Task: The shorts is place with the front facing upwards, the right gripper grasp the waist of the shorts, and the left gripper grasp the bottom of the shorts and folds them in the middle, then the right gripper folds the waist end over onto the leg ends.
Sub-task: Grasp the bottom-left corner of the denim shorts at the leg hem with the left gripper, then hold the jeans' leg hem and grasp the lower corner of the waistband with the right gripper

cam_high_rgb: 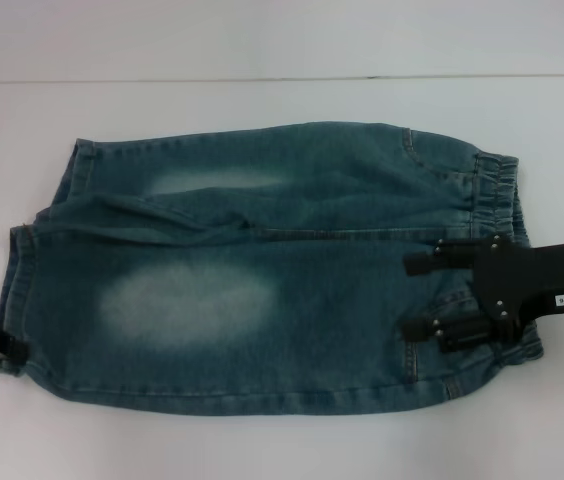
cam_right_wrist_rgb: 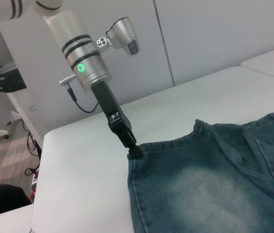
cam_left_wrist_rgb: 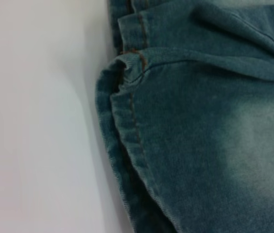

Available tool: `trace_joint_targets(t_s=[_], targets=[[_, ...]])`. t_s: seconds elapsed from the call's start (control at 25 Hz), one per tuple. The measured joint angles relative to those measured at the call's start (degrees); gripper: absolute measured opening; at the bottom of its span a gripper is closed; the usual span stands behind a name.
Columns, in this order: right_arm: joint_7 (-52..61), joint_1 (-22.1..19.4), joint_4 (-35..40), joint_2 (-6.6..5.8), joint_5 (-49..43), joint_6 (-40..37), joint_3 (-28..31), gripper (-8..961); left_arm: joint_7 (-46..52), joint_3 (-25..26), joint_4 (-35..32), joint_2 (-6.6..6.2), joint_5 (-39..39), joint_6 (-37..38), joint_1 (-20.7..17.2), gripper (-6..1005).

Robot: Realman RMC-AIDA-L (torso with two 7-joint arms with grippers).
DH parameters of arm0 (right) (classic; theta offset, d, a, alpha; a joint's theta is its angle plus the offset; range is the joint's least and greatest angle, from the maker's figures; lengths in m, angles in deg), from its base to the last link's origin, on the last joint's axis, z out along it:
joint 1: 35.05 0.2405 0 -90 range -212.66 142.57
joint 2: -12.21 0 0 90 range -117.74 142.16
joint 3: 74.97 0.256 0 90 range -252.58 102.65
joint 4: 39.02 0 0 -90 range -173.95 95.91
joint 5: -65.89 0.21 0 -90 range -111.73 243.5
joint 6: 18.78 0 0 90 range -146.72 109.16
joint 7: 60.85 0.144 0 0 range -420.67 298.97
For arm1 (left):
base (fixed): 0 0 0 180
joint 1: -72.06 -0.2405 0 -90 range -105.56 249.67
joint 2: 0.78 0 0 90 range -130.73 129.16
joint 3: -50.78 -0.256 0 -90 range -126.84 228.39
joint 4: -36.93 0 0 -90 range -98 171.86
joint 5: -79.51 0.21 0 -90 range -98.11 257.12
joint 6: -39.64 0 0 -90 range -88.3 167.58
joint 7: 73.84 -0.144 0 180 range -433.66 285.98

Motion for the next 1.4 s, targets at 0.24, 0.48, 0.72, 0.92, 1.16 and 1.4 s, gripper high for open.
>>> trace_joint_targets(t_s=[0.24,0.48,0.72,0.92,1.16,1.4], targets=[[2.4,0.54,0.02,-0.48,1.0,0.75,1.79,916,-1.18,0.21,-0.13,0.03,-1.93,0.14,0.0,65],[13.51,1.97,2.8,-1.58,1.07,2.55,3.99,916,-2.18,0.73,-0.24,-0.41,-5.98,0.46,0.04,65],[21.96,2.97,9.83,-2.0,-0.99,2.21,2.86,917,-2.87,0.79,-0.27,-0.97,-9.24,0.79,0.77,65],[24.77,4.56,14.43,-3.0,-6.9,-0.31,2.74,917,-3.58,1.04,-1.47,-1.04,-12.68,-1.24,0.8,65],[27.92,6.84,18.62,-3.04,-16.48,-3.63,2.97,917,-5.25,2.38,-1.38,-1.2,-14.89,-2.47,0.9,65],[27.03,9.28,20.13,-2.29,-30.51,-8.53,-0.31,917,-6.13,2.37,-1.0,-1.23,-15.02,-3.11,0.93,65]])
